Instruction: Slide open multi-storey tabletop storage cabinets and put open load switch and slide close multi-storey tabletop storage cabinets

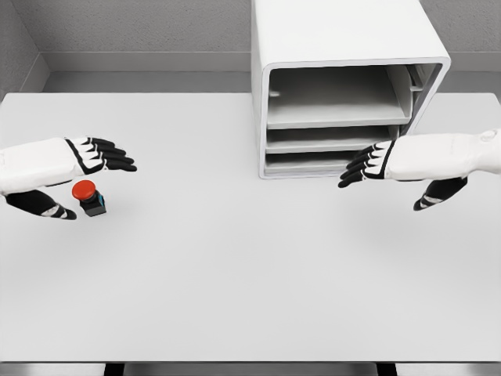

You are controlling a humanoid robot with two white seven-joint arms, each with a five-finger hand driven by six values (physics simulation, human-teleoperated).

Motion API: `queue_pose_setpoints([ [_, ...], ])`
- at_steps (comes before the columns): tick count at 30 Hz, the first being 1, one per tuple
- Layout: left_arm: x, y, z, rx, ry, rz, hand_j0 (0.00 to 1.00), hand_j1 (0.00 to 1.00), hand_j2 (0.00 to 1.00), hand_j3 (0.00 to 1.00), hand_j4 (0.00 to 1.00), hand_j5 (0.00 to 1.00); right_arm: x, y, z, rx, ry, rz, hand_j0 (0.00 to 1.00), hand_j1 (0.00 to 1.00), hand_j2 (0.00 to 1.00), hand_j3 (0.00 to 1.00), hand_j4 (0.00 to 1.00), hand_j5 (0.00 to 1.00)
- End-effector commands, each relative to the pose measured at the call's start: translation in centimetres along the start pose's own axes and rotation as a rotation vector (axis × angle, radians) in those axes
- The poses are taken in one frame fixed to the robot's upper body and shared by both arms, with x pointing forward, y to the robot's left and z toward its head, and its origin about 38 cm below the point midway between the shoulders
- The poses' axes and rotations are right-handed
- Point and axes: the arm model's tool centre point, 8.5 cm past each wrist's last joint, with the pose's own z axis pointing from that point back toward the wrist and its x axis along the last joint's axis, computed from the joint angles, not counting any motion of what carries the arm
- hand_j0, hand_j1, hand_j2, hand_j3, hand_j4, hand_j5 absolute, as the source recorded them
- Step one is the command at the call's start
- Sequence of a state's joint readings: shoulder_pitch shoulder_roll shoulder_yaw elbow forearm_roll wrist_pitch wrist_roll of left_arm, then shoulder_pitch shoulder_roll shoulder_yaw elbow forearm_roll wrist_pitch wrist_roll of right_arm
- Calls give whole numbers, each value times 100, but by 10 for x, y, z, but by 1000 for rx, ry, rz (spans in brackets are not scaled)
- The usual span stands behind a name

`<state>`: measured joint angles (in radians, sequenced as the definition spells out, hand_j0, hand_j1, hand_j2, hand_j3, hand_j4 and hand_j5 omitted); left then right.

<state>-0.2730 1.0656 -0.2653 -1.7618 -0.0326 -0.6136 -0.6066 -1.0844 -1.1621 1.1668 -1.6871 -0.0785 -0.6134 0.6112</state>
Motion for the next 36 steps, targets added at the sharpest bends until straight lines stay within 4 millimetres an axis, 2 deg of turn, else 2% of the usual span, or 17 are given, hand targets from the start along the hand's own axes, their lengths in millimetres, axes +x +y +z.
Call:
queue_pose_setpoints([
  [1, 3, -15, -12, -22, -29, 33, 100, 100, 100, 100, 100, 100, -1, 0, 1, -4, 3, -6, 100, 100, 100, 100, 100, 100],
  [6, -7, -10, -4, -33, 15, 17, 100, 100, 100, 100, 100, 100, 0, 2, -3, 20, -4, -5, 100, 100, 100, 100, 100, 100],
  [7, -19, -6, 1, -67, 80, -41, 100, 100, 100, 100, 100, 100, -1, -6, 1, 10, 7, 11, 100, 100, 100, 100, 100, 100],
  [9, -46, -6, 11, -101, 174, -56, 100, 100, 100, 100, 100, 100, 0, -8, -1, 7, 0, 17, 100, 100, 100, 100, 100, 100],
  [12, -62, -12, 16, -155, 240, -82, 100, 100, 100, 100, 100, 100, 2, -12, -7, -1, -18, 20, 100, 100, 100, 100, 100, 100],
  [14, -64, -18, 12, -182, 253, -104, 100, 100, 100, 100, 100, 100, 3, -13, -8, -6, -24, 17, 100, 100, 100, 100, 100, 100],
  [18, -60, -35, -16, -170, 199, -67, 100, 100, 100, 100, 100, 100, 7, -26, -10, -60, -72, -19, 100, 100, 100, 100, 100, 100],
  [23, -69, -45, -21, -162, 208, -20, 100, 100, 100, 100, 100, 100, 12, -39, -13, -108, -117, -45, 100, 100, 100, 100, 100, 100],
  [26, -76, -47, -17, -163, 228, -5, 100, 100, 100, 100, 100, 100, 12, -48, -24, -116, -119, -52, 100, 100, 100, 100, 100, 100],
  [28, -77, -46, -17, -156, 230, -6, 100, 100, 100, 100, 100, 100, 4, -50, -30, -125, -93, -96, 100, 100, 100, 100, 100, 100],
  [34, -77, -45, -16, -155, 231, -7, 100, 100, 100, 100, 100, 100, -15, -54, -29, -135, -3, -160, 100, 100, 100, 100, 100, 100],
  [36, -83, -51, -15, -158, 247, 16, 100, 100, 100, 100, 100, 100, -20, -57, -36, -139, 9, -179, 100, 100, 100, 100, 100, 100],
])
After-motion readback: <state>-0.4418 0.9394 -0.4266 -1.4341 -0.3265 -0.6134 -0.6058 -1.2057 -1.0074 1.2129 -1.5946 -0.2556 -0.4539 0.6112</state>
